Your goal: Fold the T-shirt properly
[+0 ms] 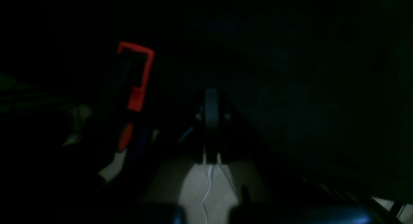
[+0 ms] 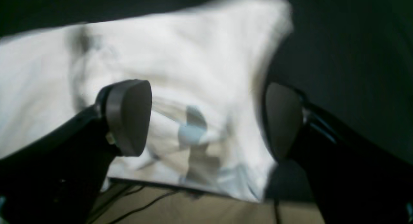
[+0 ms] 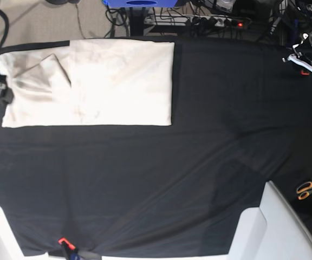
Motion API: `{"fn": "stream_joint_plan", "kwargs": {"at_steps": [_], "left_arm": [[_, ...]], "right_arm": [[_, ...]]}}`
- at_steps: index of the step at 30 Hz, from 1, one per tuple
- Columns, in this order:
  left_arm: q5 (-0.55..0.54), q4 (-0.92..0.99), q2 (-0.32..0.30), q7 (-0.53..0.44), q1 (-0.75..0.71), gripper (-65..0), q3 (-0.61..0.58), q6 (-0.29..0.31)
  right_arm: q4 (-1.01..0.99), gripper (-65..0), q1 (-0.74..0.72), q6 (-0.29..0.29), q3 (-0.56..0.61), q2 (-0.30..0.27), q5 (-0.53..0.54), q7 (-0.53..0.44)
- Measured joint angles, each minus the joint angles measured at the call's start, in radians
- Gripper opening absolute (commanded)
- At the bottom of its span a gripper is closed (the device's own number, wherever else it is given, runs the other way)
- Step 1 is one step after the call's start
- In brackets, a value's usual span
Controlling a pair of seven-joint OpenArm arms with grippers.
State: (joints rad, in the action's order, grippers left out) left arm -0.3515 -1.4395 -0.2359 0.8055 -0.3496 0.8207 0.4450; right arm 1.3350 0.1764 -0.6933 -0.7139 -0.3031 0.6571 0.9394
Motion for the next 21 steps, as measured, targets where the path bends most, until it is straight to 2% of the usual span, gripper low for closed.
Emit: {"fn": "stream_joint_plan", "kwargs": {"at_steps": [2,4,8,12,17,21], "left_arm": [[0.0,0.0,-0.002,-0.001,0.0,-65.0,0.0,-0.002],[0.001,0.0,-0.003,0.0,-0.003,-65.0,0.0,-0.001],[0.001,0.0,-0.002,0.0,-0.008,-65.0,0.0,-0.001],[0.001,0.0,-0.002,0.0,-0.008,-65.0,0.0,-0.001],[0.001,0.0,-0.002,0.0,-0.008,-65.0,0.0,-0.001],[0.0,0.0,-0.001,0.0,-0.008,-65.0,0.0,-0.001]], "right_arm": [[-0.123,-12.2,-0.012,-0.01,-0.002,-0.04,0.013,-0.015],[-0.238,-12.2,-0.024,0.001,-0.001,-0.071,0.002,-0.069],[-0.393,-12.2,-0.043,0.002,-0.001,-0.105,0.005,-0.113],[-0.414,-12.2,-0.056,0.003,0.011,-0.104,0.013,-0.127],[-0.403,-12.2,-0.067,0.003,0.143,-0.114,0.027,-0.149],[-0.349,-12.2,-0.064,0.003,0.16,-0.074,0.031,-0.141]]}}
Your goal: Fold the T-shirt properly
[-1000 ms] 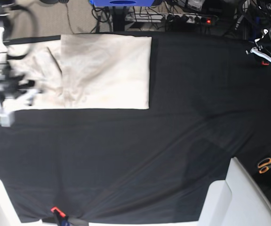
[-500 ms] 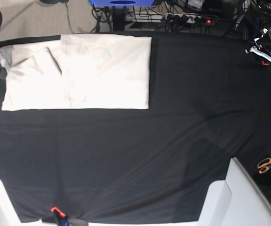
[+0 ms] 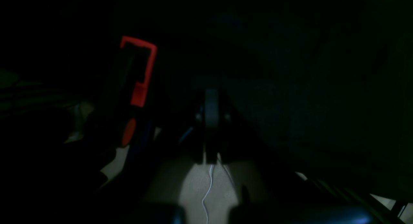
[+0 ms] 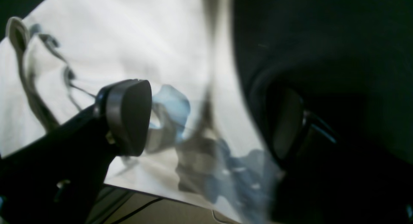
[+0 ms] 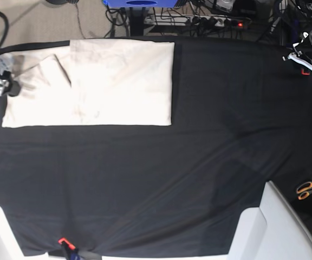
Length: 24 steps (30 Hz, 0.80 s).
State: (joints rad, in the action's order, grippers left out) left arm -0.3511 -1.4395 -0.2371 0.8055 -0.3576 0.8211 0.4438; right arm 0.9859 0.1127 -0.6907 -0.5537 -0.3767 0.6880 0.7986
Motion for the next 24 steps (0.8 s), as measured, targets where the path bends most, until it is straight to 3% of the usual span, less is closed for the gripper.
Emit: {"fn": "stream_joint_plan", "kwargs": {"at_steps": [8,13,18,21,24], "left_arm": [[0.0,0.0,-0.001,0.0,0.0,-65.0,0.0,0.0],[0.0,0.0,0.0,0.0,0.0,-65.0,0.0,0.0],[-0.001,0.023,-0.002,-0.001,0.005,-65.0,0.0,0.0],[0.0,0.064,0.001,0.0,0.008,-65.0,0.0,0.0],[0.003,0.07,0.001,0.0,0.005,-65.0,0.0,-0.001]], "right_arm": [[0.131,-13.5,0.018,-0.002,0.009,0.059,-0.008,0.148],[0.133,-30.8,0.019,-0.002,0.009,0.072,-0.016,0.152],[0.131,-43.2,0.016,-0.002,0.011,0.077,-0.019,0.151],[0.129,-53.3,0.013,-0.002,0.011,0.075,-0.026,0.111],[0.126,-65.0,-0.011,-0.006,0.012,0.076,-0.111,0.105]]}}
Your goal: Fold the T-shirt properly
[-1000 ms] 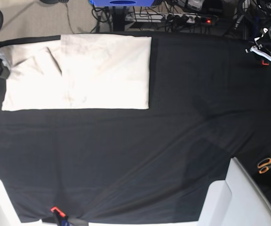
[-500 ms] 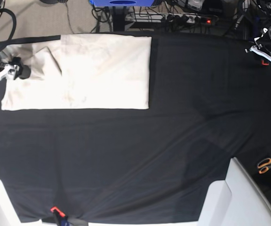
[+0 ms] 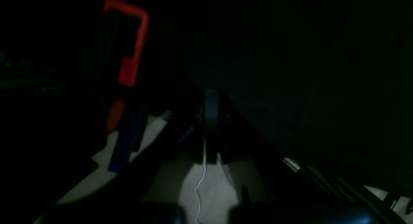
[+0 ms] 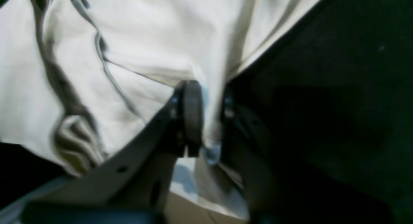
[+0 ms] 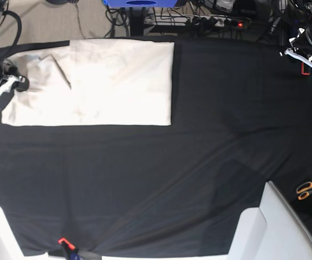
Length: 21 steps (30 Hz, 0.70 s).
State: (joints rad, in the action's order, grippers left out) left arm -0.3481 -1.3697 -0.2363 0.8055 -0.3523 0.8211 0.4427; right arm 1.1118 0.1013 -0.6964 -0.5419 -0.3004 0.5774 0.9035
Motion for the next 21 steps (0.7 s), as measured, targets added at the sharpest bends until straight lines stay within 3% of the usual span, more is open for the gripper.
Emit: {"fn": "stream_joint_plan", "kwargs": {"at_steps": [7,13,18,21], "left_arm": [[-0.003,-0.005,0.0,0.0,-0.002,-65.0,0.0,-0.001],[-0.003,-0.006,0.0,0.0,-0.002,-65.0,0.0,-0.001],[-0.005,-0.006,-0.001,-0.001,0.0,-65.0,0.0,0.0],[-0.003,-0.006,0.0,0.0,0.0,-65.0,0.0,0.0]], "right_arm": [[0.04,-64.2,-0.032,0.001,-0.005,0.031,-0.188,-0.013],[0.386,-64.2,0.065,-0.001,0.0,0.146,-0.352,0.01],[0.595,-64.2,0.113,0.0,0.17,0.245,-0.643,-0.013],[0.678,-64.2,0.163,0.056,0.296,0.329,-0.845,-0.008]]}}
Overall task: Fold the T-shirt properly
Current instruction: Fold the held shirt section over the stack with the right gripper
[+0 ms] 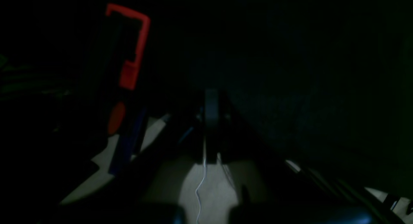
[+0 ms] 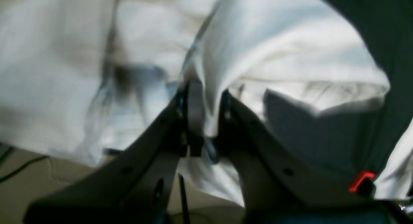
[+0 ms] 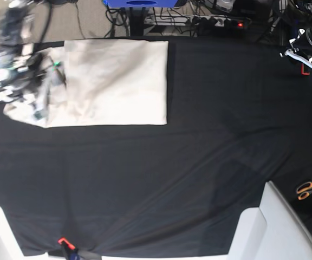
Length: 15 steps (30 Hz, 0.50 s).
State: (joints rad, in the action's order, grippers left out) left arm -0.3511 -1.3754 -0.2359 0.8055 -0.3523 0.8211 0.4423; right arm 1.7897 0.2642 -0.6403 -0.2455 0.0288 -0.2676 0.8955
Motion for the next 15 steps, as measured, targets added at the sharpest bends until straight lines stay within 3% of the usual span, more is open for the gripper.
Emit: {"fn": "stream_joint_plan", "kwargs": {"at_steps": [3,6,10,13,15], "left_arm": [[-0.001,0.0,-0.002,-0.001,-0.002,-65.0,0.0,0.0],[0.0,0.0,0.0,0.0,-0.003,-65.0,0.0,0.0],[0.0,0.0,0.0,0.0,-0.003,-65.0,0.0,0.0],[0.0,0.0,-0.001,0.0,-0.003,-65.0,0.0,0.0],[-0.001,0.0,0.0,0.0,-0.003,-65.0,0.0,0.0]], "right_arm": [[0.062,-64.2,0.038,0.058,0.138,0.056,-0.171,-0.002],[0.082,-64.2,0.069,0.151,0.28,0.068,-0.304,-0.005],[0.083,-64.2,0.114,0.305,0.458,0.065,-0.367,0.01],[0.083,-64.2,0.122,0.37,0.584,0.065,-0.393,0.015],[0.083,-64.2,0.124,0.431,0.664,0.064,-0.393,0.071]]}}
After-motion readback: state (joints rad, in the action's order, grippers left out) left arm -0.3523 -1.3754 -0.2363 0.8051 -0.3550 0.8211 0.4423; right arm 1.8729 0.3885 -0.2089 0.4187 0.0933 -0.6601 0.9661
